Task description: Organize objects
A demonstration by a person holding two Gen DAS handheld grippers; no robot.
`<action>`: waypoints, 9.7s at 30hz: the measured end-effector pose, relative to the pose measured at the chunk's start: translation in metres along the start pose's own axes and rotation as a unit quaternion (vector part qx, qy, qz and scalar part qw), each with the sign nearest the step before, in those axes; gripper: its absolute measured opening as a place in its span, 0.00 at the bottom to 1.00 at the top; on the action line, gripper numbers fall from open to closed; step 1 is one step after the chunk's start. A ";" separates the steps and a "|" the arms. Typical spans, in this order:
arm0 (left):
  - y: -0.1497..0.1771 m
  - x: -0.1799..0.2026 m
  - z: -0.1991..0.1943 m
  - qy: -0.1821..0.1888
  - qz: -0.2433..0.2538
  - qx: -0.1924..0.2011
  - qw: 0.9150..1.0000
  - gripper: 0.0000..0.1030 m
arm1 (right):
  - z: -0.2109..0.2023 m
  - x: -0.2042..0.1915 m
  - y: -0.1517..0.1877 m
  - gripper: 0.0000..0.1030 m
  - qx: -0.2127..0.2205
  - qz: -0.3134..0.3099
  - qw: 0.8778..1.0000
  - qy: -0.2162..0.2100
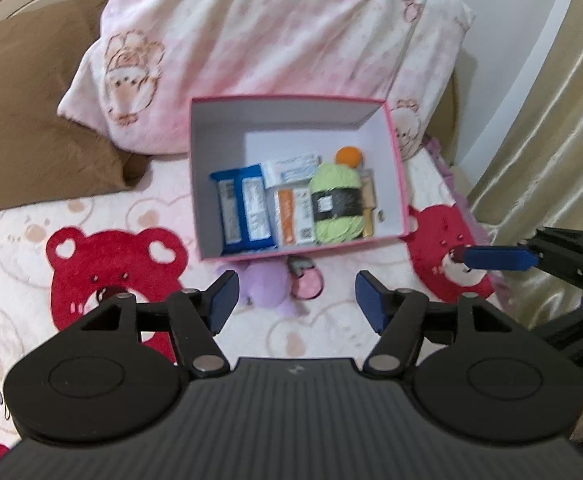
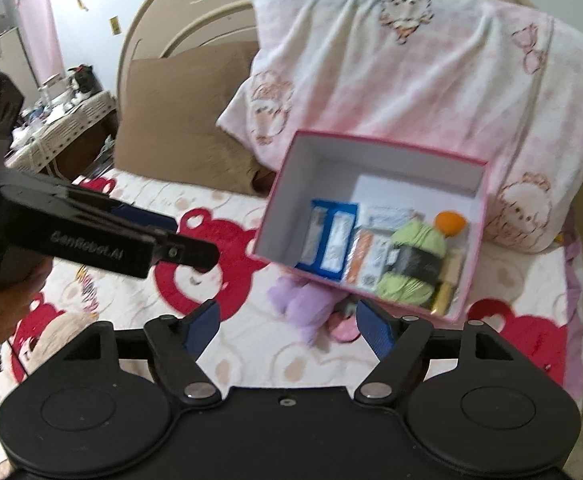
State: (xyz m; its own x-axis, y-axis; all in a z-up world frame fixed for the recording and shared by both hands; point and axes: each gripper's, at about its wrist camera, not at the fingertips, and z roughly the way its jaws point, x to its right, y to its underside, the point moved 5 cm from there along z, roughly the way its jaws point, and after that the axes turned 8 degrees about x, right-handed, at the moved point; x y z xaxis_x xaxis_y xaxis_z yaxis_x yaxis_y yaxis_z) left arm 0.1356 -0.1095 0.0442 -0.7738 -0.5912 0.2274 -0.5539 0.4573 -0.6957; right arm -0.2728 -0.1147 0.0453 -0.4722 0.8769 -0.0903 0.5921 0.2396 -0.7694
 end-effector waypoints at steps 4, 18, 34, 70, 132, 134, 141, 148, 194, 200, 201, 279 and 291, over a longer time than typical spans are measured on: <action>0.017 -0.016 0.008 0.005 -0.001 0.000 1.000 0.62 | 0.009 -0.014 0.019 0.78 -0.005 -0.002 1.000 -0.012; 0.058 -0.034 0.067 0.042 0.026 0.014 0.999 0.65 | 0.084 -0.033 0.054 0.79 0.001 -0.016 0.999 -0.031; 0.088 -0.059 0.156 0.030 -0.041 0.047 0.998 0.64 | 0.196 0.012 0.087 0.79 -0.007 -0.001 1.000 0.029; 0.117 -0.065 0.187 0.071 -0.113 -0.026 0.991 0.51 | 0.216 0.015 0.108 0.52 -0.060 -0.047 0.996 0.040; -0.068 -0.020 0.110 0.067 0.003 0.131 0.989 0.39 | 0.123 0.047 -0.070 0.55 0.089 -0.045 0.993 0.061; -0.075 -0.022 0.132 0.060 -0.006 0.133 0.989 0.39 | 0.143 0.065 -0.078 0.55 0.083 -0.040 0.994 0.061; -0.089 -0.037 0.199 0.029 -0.026 0.107 0.993 0.39 | 0.208 0.100 -0.082 0.54 0.063 -0.015 0.997 0.044; -0.086 -0.041 0.231 -0.014 -0.004 0.086 0.996 0.39 | 0.252 0.107 -0.075 0.47 0.028 -0.002 0.998 0.050; -0.088 -0.061 0.223 -0.019 -0.008 0.094 0.995 0.18 | 0.308 0.107 -0.059 0.29 -0.011 0.146 0.989 -0.034; -0.084 -0.062 0.216 -0.020 -0.007 0.082 0.996 0.30 | 0.296 0.093 -0.057 0.36 -0.015 0.109 0.994 -0.003; -0.083 -0.062 0.212 -0.020 -0.008 0.080 0.997 0.34 | 0.289 0.087 -0.056 0.37 -0.012 0.096 0.995 0.006; 0.066 -0.079 -0.023 -0.017 0.124 -0.081 0.989 0.98 | -0.001 0.015 0.061 0.90 -0.028 0.064 0.979 0.193; 0.072 -0.077 -0.030 -0.003 0.149 -0.079 0.986 0.98 | -0.003 0.009 0.068 0.90 -0.038 0.055 0.976 0.206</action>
State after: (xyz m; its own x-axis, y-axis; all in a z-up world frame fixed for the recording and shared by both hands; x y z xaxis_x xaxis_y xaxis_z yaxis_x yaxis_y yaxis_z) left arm 0.1462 -0.0114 -0.0030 -0.9079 -0.4185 0.0249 -0.3436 0.7088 -0.6161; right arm -0.2355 -0.0891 -0.0060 -0.1099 0.9886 0.1033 0.6790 0.1505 -0.7185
